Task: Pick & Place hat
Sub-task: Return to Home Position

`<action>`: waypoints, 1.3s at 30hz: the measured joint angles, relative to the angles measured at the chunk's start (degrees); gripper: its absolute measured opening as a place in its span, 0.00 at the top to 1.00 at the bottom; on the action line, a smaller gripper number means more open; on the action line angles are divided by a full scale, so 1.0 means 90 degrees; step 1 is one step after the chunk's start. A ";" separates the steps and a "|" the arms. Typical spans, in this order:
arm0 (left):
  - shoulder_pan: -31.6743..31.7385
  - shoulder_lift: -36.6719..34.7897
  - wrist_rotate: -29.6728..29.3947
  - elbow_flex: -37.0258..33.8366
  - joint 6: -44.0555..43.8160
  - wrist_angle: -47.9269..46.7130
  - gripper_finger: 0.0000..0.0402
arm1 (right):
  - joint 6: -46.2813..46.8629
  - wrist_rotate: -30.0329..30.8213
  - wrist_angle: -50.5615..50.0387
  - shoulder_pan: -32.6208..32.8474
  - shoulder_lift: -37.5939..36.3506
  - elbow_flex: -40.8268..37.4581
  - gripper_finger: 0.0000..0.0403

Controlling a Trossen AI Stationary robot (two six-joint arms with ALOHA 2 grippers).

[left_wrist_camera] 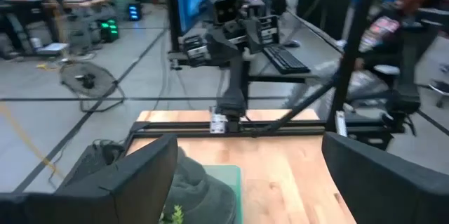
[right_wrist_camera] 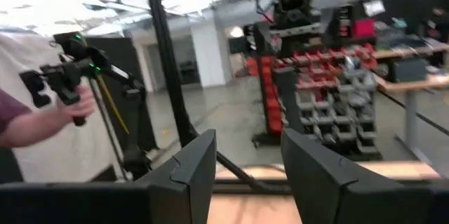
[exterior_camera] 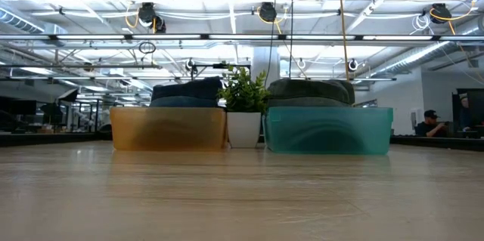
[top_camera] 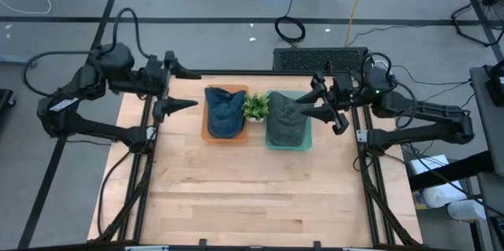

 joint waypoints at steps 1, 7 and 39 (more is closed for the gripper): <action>0.0000 -0.0165 -0.0100 -0.0225 -0.0075 0.0128 0.09 | -0.0052 0.0048 -0.0234 -0.0042 -0.0108 0.0000 0.63; 0.0002 -0.1136 -0.0650 -0.1207 -0.0206 0.0570 0.09 | -0.0453 0.0239 -0.1138 -0.0295 -0.0791 0.0000 0.62; 0.0005 -0.5346 -0.1815 -0.5259 -0.1314 0.1248 0.11 | 0.0169 0.2221 -0.0284 -0.0365 -0.4612 -0.3815 0.62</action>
